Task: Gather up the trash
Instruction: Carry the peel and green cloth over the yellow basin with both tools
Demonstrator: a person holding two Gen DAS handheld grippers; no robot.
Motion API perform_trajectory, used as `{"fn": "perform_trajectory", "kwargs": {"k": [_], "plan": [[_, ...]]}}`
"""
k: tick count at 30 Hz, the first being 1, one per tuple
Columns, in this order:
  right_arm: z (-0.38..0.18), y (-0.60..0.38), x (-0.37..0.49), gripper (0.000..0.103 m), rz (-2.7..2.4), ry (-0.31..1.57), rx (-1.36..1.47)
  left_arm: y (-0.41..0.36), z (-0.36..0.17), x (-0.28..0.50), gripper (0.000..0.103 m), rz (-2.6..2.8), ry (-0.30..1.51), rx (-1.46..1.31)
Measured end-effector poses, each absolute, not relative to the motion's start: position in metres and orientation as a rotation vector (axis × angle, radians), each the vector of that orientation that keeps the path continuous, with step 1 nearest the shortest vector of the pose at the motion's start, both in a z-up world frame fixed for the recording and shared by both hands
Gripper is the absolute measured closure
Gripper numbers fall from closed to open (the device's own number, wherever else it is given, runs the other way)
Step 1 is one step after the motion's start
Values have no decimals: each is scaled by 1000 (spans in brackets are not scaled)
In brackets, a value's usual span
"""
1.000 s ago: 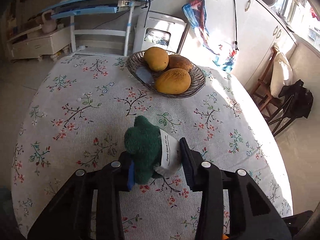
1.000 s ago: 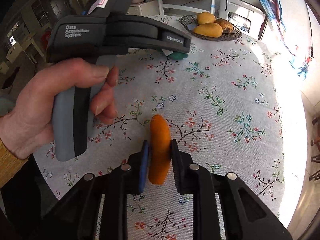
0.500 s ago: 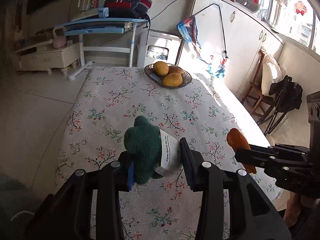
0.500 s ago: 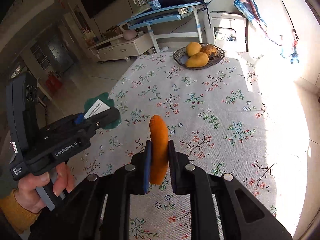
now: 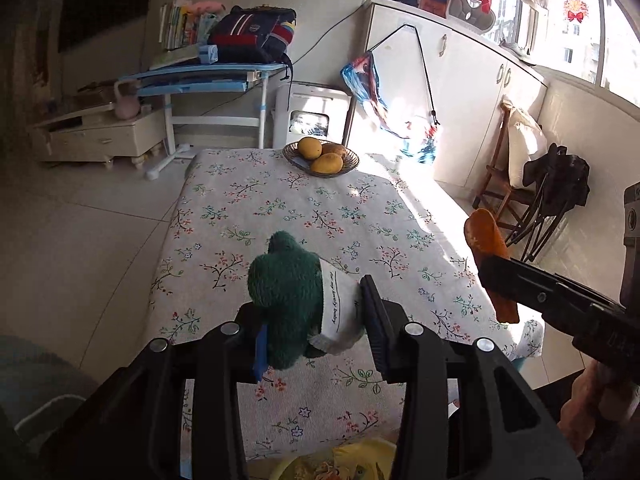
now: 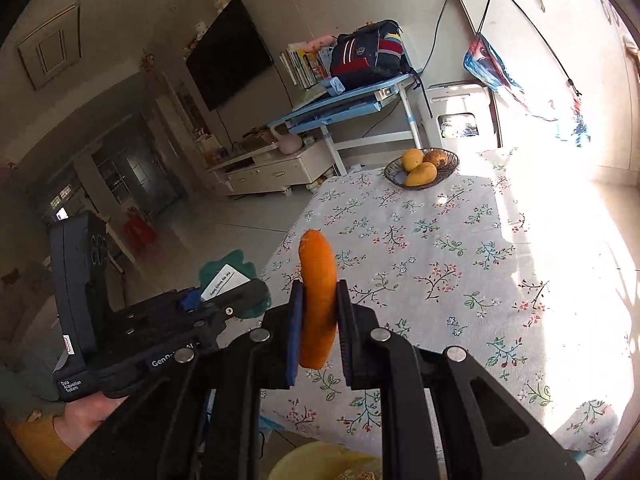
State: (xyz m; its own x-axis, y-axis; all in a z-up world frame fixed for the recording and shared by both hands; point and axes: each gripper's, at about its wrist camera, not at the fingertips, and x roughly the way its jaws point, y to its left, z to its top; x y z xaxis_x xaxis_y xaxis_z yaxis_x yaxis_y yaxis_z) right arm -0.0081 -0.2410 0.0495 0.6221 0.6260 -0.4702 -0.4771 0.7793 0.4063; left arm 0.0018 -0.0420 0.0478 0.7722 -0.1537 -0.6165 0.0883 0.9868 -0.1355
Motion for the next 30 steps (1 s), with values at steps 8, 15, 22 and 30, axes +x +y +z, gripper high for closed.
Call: {"fn": "perform_trajectory", "kwargs": {"k": [8, 15, 22, 30], "plan": [[43, -243, -39, 86, 638, 622, 287, -41, 54, -35, 65, -133, 668, -81], [32, -247, -59, 86, 633, 650, 318, -41, 50, -59, 65, -137, 671, -76], [30, -248, -71, 86, 638, 651, 330, -51, 29, -80, 65, -160, 718, -56], [21, -243, -87, 86, 651, 683, 322, -57, 9, -97, 65, -171, 762, -48]]}}
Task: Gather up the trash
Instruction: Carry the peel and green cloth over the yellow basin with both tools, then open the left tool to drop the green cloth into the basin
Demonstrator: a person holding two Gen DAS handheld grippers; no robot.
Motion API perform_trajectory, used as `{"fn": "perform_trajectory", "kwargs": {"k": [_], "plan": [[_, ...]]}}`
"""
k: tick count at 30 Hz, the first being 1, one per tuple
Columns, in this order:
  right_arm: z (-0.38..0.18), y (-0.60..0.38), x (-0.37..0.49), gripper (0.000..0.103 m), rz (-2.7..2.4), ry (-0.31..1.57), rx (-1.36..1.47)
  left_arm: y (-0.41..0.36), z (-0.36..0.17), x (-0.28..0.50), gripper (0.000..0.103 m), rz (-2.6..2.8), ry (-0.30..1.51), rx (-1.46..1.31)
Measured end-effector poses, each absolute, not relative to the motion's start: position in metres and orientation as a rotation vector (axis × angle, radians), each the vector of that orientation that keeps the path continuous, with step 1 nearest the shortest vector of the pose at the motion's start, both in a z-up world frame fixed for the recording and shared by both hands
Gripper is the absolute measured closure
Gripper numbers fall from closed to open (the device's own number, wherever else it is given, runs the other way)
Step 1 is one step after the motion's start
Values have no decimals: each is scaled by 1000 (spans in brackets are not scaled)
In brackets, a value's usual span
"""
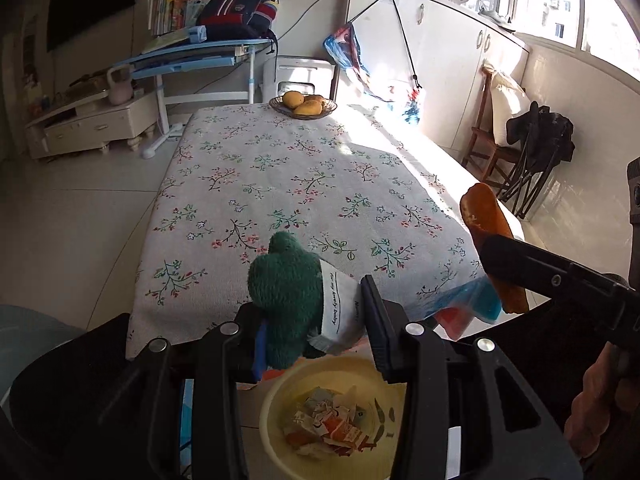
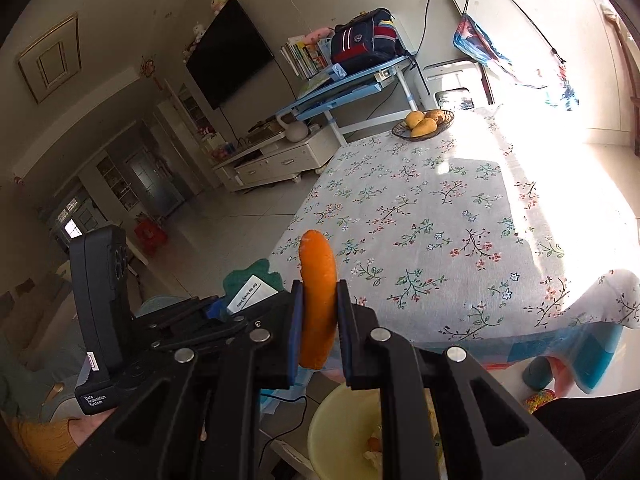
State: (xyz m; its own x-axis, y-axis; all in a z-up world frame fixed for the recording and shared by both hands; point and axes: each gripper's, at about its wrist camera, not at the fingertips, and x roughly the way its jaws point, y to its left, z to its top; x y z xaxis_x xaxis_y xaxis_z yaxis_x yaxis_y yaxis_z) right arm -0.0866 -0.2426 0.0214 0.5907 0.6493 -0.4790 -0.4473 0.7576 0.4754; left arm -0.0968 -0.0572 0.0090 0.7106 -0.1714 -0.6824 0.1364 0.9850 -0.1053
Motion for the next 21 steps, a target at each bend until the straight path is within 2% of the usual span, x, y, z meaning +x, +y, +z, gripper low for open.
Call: {"fn": "perform_trajectory", "kwargs": {"k": [15, 18, 21], "plan": [[9, -237, -105, 85, 649, 739, 322, -65, -48, -108, 63, -203, 921, -48], [6, -237, -105, 84, 642, 759, 320, -67, -59, -109, 60, -203, 952, -36], [1, -236, -107, 84, 634, 781, 321, -65, -63, -110, 50, -186, 953, -32]]}}
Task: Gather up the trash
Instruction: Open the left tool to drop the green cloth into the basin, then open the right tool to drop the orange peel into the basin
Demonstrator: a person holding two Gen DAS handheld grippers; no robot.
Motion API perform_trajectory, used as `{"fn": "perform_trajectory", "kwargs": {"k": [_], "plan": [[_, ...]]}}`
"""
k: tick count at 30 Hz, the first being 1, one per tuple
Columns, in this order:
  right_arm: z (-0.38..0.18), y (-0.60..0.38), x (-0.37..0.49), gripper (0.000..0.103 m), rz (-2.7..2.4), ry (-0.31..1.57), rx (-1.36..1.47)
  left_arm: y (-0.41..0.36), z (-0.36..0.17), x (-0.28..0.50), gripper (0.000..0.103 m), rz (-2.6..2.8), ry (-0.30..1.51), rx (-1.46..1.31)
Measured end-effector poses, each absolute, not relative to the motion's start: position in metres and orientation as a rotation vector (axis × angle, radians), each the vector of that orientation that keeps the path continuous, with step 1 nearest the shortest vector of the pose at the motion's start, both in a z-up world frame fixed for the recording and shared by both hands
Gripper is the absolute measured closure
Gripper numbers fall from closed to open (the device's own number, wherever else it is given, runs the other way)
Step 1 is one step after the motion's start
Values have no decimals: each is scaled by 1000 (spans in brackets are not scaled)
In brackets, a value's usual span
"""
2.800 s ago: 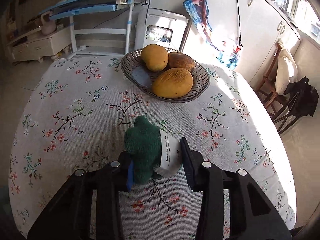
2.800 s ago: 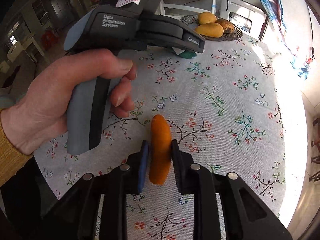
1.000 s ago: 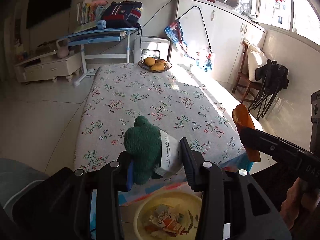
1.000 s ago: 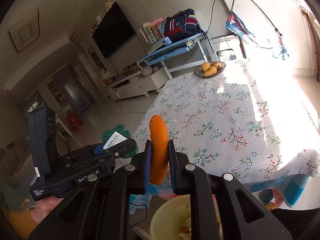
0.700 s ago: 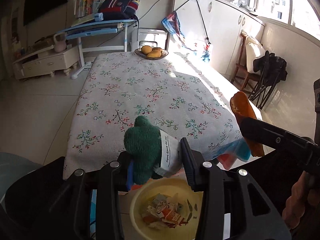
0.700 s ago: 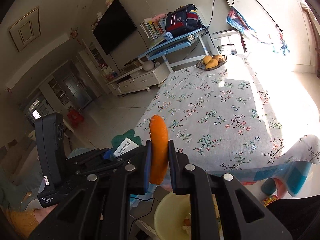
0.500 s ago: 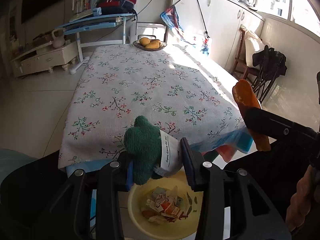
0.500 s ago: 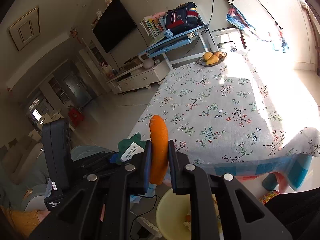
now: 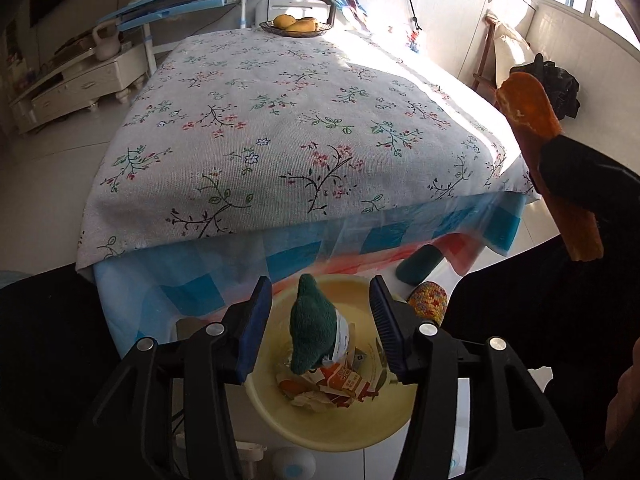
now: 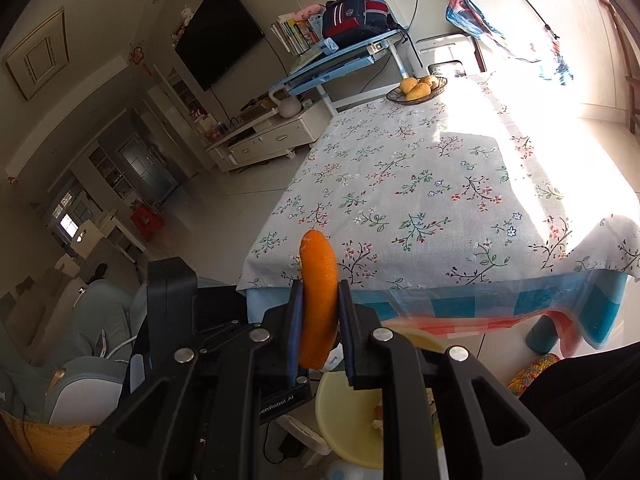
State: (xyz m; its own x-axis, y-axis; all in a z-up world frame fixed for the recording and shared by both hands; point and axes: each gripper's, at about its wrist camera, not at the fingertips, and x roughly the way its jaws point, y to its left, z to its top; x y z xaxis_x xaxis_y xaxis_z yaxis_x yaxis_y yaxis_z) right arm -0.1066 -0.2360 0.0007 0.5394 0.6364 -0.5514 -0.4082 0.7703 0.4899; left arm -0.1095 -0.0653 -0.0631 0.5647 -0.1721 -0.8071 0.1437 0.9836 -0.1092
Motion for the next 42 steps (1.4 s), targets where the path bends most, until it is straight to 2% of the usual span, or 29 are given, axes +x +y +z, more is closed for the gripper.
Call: {"fn": "perform_trajectory", "kwargs": {"k": [4, 13, 29, 31, 38, 42], "plan": [[-2, -233, -111, 84, 630, 793, 312, -60, -62, -110, 37, -158, 935, -38], [-9, -227, -114, 84, 611, 837, 285, -51, -57, -114, 25, -109, 893, -27], [-27, -210, -120, 83, 587, 948, 188, -34, -42, -125, 19, -46, 809, -57], [-32, -206, -120, 70, 580, 968, 169, -32, -39, -127, 17, -41, 796, -67], [-31, -206, -124, 54, 538, 956, 148, -25, -26, -139, 12, -14, 727, -91], [-21, -211, -130, 37, 472, 899, 146, -21, -14, -149, 11, -1, 686, -104]]}}
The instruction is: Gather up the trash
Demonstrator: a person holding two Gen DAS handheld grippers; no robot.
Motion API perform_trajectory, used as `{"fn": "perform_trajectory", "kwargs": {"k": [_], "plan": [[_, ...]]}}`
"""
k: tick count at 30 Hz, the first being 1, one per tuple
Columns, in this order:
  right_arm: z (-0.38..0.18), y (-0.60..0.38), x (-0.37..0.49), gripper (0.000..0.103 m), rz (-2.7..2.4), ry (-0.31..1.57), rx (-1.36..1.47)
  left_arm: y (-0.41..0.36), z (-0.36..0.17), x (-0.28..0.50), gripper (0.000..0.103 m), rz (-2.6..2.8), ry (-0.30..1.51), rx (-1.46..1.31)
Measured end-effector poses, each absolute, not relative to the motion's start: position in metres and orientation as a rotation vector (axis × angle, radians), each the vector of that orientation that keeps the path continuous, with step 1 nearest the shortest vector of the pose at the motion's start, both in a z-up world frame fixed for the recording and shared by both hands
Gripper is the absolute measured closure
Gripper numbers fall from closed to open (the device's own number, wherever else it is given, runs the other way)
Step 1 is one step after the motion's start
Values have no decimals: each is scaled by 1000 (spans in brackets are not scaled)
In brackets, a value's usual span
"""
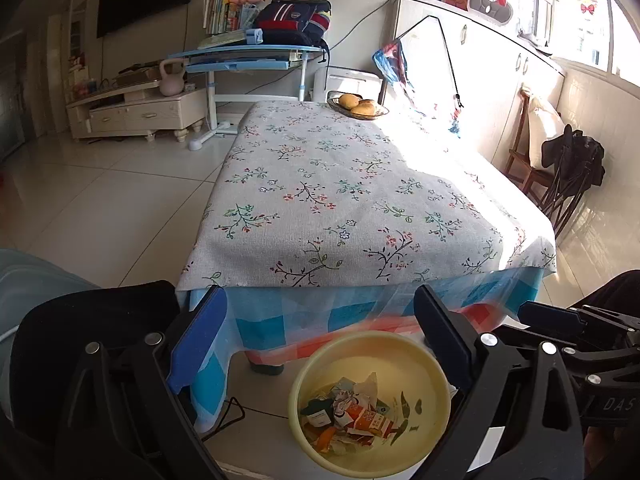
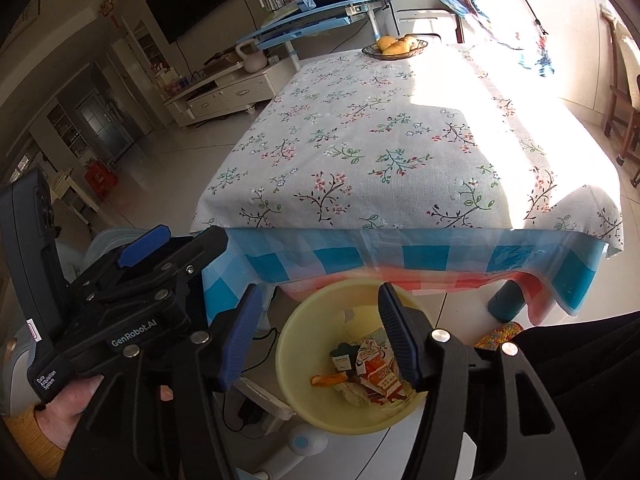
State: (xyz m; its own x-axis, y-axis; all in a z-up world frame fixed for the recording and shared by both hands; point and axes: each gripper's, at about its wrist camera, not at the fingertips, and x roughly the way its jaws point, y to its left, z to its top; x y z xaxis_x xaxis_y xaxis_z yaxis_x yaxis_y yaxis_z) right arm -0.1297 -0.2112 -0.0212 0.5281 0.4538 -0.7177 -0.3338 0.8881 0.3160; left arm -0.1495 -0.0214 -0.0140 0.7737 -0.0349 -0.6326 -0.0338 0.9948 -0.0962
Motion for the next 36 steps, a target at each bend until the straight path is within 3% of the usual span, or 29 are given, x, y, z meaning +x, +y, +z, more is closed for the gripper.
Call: {"fn": "perform_trajectory", "kwargs": {"k": [9, 18, 36], "plan": [[27, -234, -164, 15, 228, 591, 109, -21, 29, -190, 7, 65, 517, -22], [55, -243, -196, 10, 102, 372, 67, -10, 54, -218, 7, 82, 447, -52], [53, -254, -215, 8, 76, 313, 42, -26, 65, -232, 7, 98, 453, -29]]}}
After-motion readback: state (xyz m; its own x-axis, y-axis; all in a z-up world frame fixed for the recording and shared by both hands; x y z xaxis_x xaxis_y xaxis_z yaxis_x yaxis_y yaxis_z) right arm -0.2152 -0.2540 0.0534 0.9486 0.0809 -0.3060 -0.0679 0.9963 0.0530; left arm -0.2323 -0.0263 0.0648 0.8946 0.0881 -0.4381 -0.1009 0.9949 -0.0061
